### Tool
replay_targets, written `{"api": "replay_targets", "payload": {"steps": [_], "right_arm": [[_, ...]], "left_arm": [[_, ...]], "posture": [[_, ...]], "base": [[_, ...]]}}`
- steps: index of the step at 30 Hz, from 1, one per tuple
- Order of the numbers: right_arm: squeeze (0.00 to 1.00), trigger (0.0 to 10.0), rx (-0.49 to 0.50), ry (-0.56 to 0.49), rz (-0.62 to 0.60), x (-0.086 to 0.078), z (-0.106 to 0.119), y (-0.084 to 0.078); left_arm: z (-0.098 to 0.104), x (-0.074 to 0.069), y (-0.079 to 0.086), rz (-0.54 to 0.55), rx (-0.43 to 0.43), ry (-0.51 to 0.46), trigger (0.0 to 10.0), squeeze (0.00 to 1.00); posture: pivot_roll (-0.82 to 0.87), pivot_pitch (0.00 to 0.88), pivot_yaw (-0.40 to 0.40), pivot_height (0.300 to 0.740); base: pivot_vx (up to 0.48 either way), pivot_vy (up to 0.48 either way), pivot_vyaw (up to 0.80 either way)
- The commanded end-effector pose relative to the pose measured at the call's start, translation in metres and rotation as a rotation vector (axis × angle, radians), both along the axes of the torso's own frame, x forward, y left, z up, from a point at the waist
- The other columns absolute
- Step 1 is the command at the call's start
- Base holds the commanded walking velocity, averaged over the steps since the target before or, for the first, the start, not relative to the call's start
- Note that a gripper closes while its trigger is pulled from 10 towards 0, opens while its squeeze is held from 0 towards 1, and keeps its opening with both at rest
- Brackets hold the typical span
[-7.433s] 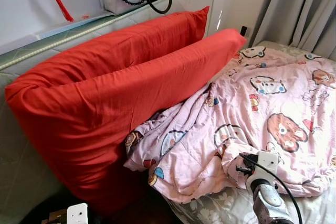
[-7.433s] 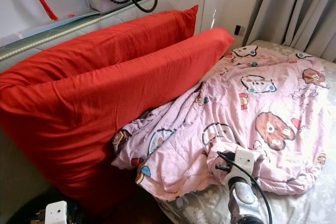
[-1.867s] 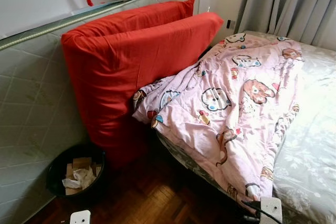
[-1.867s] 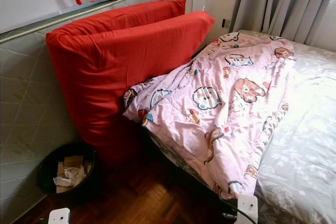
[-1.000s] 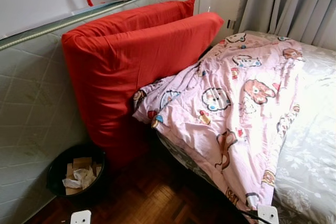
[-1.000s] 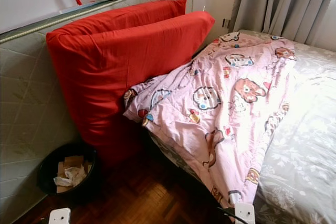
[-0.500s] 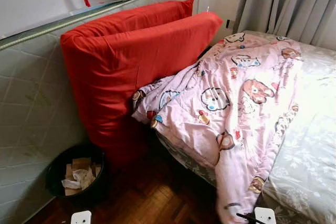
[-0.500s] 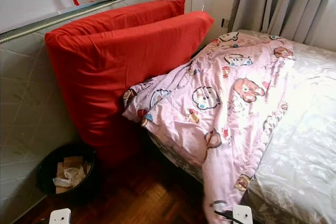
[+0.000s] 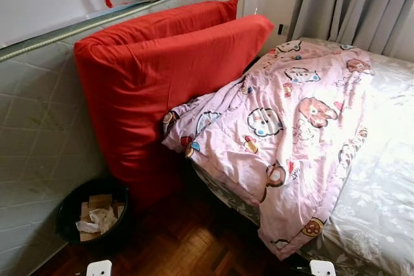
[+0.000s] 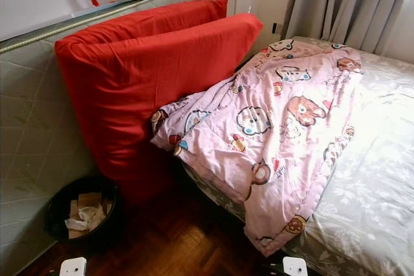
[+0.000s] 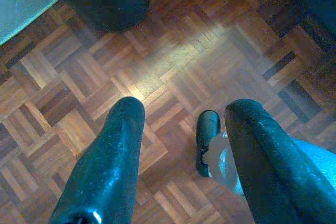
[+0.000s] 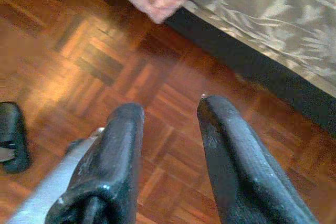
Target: Clean up the room
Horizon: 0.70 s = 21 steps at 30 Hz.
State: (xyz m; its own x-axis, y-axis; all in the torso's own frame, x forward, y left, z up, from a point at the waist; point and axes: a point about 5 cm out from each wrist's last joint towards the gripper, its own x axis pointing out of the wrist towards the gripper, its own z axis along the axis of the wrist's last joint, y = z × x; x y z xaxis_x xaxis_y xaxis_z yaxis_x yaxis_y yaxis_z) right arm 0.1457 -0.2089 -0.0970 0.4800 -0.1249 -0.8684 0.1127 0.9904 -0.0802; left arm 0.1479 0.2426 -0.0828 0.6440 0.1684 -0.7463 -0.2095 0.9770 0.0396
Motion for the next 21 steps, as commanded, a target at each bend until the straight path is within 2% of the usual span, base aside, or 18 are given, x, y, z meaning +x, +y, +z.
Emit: {"api": "replay_targets", "payload": {"steps": [1, 5, 10, 21], "right_arm": [[0.0, 10.0, 0.031, -0.004, -0.005, 0.005, 0.001, 0.005], [0.0, 10.0, 0.077, -0.05, -0.017, 0.018, 0.005, 0.01], [0.0, 10.0, 0.086, -0.06, 0.008, 0.022, 0.007, 0.013], [0.0, 10.0, 0.058, -0.026, 0.03, 0.016, 0.004, 0.014]], "left_arm": [[-0.001, -0.004, 0.004, -0.006, 0.004, 0.026, 10.0, 0.0], [-0.001, -0.008, 0.01, 0.006, 0.004, 0.03, 10.0, 0.0], [-0.002, -0.012, 0.012, 0.007, 0.003, 0.039, 10.0, 0.0], [-0.001, -0.005, 0.005, 0.004, -0.003, 0.037, 10.0, 0.0]], "posture": [[0.09, 0.0, 0.012, 0.74], [0.08, 0.0, 0.021, 0.74], [0.09, 0.0, 0.018, 0.74], [0.09, 0.0, 0.014, 0.74]], "base": [[0.0, 0.0, 0.0], [0.0, 0.0, 0.0], [0.0, 0.0, 0.0], [0.0, 0.0, 0.76]]}}
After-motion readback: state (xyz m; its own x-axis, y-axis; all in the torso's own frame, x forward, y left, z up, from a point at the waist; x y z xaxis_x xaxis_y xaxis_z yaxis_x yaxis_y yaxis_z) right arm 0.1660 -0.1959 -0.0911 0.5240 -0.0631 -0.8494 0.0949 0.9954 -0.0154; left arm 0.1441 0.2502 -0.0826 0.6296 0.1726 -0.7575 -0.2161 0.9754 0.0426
